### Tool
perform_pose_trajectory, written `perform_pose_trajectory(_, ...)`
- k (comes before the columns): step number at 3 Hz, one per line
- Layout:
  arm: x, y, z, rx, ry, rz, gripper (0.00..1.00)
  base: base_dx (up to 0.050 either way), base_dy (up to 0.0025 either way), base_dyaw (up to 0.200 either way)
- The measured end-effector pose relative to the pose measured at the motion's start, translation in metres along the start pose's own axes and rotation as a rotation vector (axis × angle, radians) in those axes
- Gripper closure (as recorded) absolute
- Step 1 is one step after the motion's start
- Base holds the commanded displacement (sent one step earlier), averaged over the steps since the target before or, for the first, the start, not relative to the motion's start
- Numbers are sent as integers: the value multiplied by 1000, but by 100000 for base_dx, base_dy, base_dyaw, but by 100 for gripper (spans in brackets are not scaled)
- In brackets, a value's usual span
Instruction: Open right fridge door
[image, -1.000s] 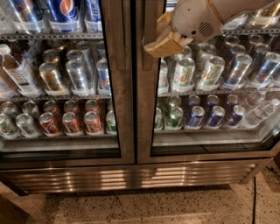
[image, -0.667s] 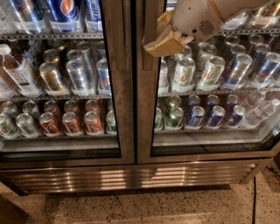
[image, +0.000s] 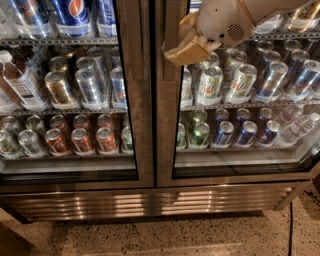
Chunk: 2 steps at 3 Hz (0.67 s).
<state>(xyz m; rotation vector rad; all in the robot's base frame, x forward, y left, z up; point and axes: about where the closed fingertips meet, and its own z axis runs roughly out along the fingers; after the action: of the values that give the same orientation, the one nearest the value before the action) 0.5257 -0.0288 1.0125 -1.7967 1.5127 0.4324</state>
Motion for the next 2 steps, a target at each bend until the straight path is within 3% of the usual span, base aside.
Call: perform_pose_trajectory(2,1,0,1,-3,0,-2,100,0,0,0)
